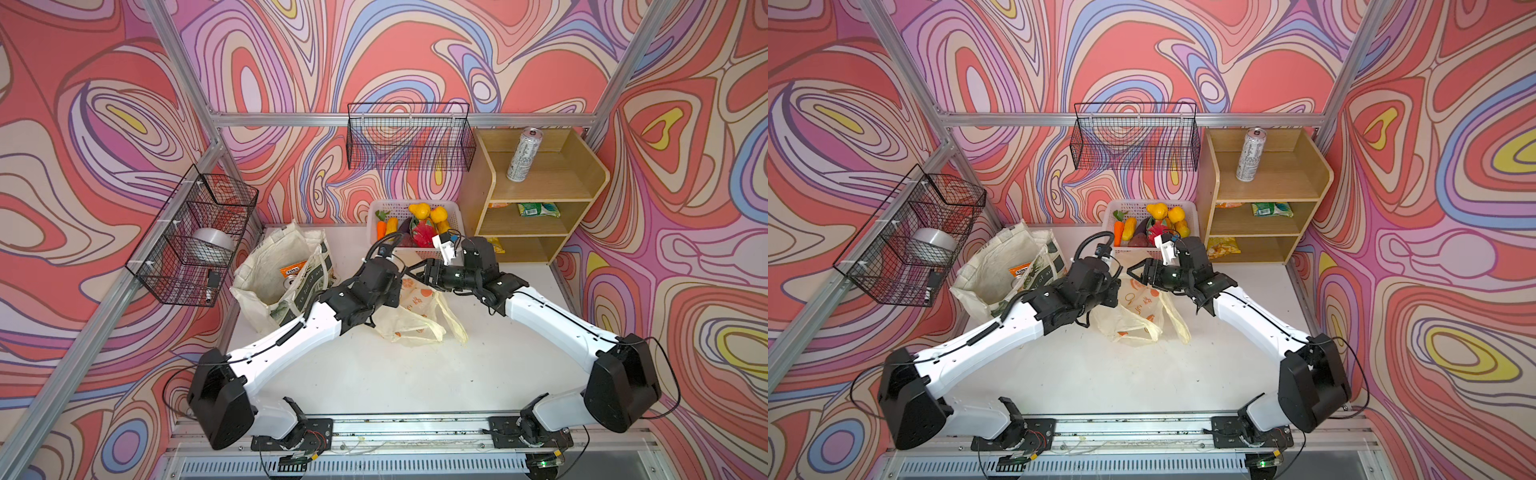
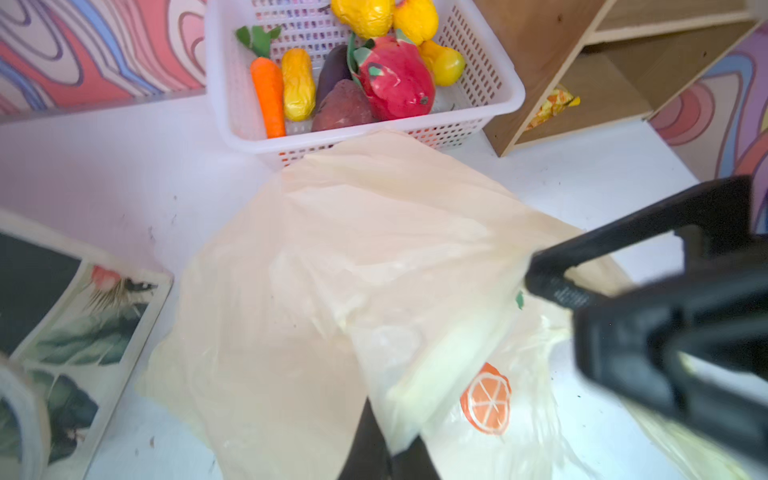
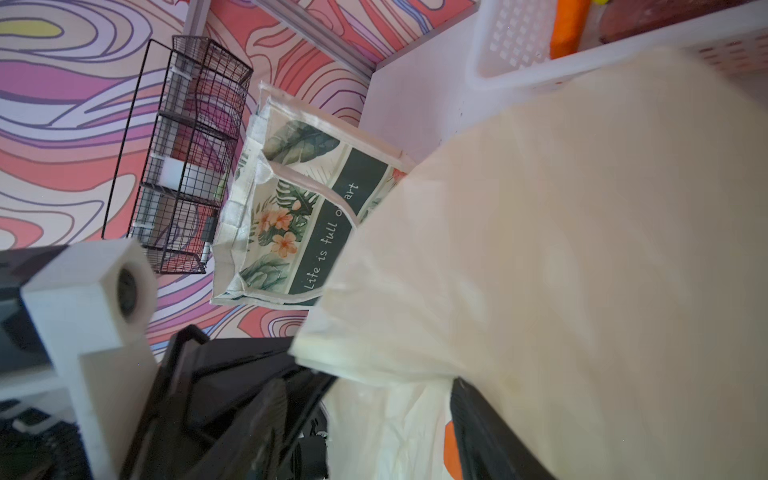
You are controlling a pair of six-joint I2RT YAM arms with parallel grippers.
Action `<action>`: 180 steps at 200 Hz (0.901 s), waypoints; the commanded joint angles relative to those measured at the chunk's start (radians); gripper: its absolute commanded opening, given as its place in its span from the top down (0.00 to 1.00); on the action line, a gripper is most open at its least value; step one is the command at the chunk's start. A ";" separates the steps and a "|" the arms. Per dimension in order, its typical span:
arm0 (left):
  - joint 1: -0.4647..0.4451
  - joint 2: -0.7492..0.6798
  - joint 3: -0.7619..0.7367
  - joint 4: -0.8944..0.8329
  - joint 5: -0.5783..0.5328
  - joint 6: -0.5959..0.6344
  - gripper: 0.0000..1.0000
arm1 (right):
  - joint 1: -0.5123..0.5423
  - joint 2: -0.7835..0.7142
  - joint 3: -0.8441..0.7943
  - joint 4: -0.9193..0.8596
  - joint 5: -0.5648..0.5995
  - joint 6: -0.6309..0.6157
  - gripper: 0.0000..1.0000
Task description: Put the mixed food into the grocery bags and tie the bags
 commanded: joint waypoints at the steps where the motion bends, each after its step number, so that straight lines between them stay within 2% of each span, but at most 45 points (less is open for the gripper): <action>1: 0.000 -0.122 -0.041 -0.076 0.070 -0.167 1.00 | -0.043 0.024 0.060 -0.064 -0.020 -0.069 0.31; 31: 0.000 -0.213 -0.138 -0.029 0.131 -0.302 1.00 | -0.050 0.148 0.192 -0.095 -0.078 -0.111 0.30; 64: 0.001 -0.205 -0.214 0.071 0.088 -0.377 1.00 | -0.051 0.274 0.332 -0.146 -0.121 -0.146 0.30; 102: 0.067 -0.118 -0.188 0.106 0.070 -0.373 1.00 | -0.091 0.216 0.337 -0.163 -0.077 -0.160 0.30; 121: 0.119 -0.084 -0.169 0.163 0.096 -0.366 1.00 | -0.139 0.160 0.306 -0.170 -0.020 -0.159 0.29; 142: 0.161 -0.044 -0.129 0.165 0.136 -0.340 1.00 | -0.172 0.152 0.318 -0.242 0.122 -0.187 0.24; 159: 0.181 -0.017 -0.100 0.156 0.178 -0.306 1.00 | -0.174 0.199 0.367 -0.313 0.256 -0.225 0.18; 180: 0.195 -0.003 -0.081 0.120 0.222 -0.261 1.00 | -0.173 0.291 0.450 -0.367 0.357 -0.244 0.12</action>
